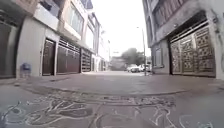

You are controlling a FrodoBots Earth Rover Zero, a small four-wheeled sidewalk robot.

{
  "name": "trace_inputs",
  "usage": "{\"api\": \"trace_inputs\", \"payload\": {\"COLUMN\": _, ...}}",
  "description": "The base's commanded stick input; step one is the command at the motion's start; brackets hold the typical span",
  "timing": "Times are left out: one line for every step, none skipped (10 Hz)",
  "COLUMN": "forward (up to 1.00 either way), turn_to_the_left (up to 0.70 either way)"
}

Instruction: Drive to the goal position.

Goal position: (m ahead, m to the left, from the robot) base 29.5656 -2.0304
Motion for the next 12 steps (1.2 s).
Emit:
{"api": "trace_inputs", "payload": {"forward": 1.00, "turn_to_the_left": 0.06}}
{"api": "trace_inputs", "payload": {"forward": 1.00, "turn_to_the_left": 0.06}}
{"api": "trace_inputs", "payload": {"forward": 1.00, "turn_to_the_left": 0.06}}
{"api": "trace_inputs", "payload": {"forward": 1.00, "turn_to_the_left": 0.06}}
{"api": "trace_inputs", "payload": {"forward": 1.00, "turn_to_the_left": 0.06}}
{"api": "trace_inputs", "payload": {"forward": 1.00, "turn_to_the_left": 0.06}}
{"api": "trace_inputs", "payload": {"forward": 1.00, "turn_to_the_left": 0.06}}
{"api": "trace_inputs", "payload": {"forward": 1.00, "turn_to_the_left": 0.06}}
{"api": "trace_inputs", "payload": {"forward": 1.00, "turn_to_the_left": 0.06}}
{"api": "trace_inputs", "payload": {"forward": 1.00, "turn_to_the_left": -0.01}}
{"api": "trace_inputs", "payload": {"forward": 1.00, "turn_to_the_left": -0.21}}
{"api": "trace_inputs", "payload": {"forward": 1.00, "turn_to_the_left": -0.34}}
